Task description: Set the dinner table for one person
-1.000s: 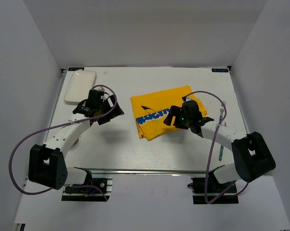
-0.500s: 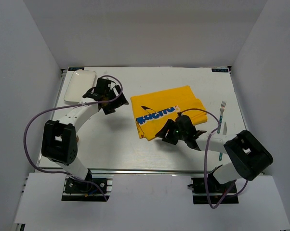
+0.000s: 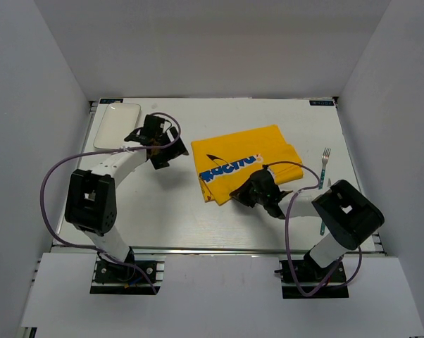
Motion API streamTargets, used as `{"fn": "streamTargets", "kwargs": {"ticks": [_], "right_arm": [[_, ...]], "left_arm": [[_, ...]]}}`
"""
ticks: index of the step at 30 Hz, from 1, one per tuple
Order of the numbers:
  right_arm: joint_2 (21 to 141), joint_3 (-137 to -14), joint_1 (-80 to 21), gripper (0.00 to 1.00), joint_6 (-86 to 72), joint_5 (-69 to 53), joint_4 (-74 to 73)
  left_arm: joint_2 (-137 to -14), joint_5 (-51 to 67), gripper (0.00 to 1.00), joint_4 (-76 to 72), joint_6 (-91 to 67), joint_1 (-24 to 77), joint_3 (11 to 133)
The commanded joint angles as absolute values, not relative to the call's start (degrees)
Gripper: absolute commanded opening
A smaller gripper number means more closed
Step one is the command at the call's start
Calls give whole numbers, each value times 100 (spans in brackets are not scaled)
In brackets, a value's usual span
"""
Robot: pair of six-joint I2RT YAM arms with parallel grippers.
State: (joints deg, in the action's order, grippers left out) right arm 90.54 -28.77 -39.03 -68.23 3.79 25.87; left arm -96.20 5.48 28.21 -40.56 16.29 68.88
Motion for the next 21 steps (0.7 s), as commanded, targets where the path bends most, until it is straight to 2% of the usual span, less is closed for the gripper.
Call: {"fn": "streamTargets", "kwargs": {"ticks": [1,11,17,20,21], "right_arm": [[9079,-2848,-3929,2,-6882,817,2725],[8350,-2523,-4008,0,-6759,449,2680],[8288,-2382,-4008,0,-6689,238,2953],[8288,-2347,-4008,0,-6723,141,3015],[8288,-2355,-4008,0,-6741,115,3023]], "left_arm": [[-9773,633,98,2672,-4069,1573,7163],[-11222,984,95,2461,-3946,1644,8304],[-11926,1247,86,2409,-4034,1644,8806],[-12163,1336,79,2417,-4043,1696,9008],[-12277,1379,73,2417,-4043,1696,9104]]}}
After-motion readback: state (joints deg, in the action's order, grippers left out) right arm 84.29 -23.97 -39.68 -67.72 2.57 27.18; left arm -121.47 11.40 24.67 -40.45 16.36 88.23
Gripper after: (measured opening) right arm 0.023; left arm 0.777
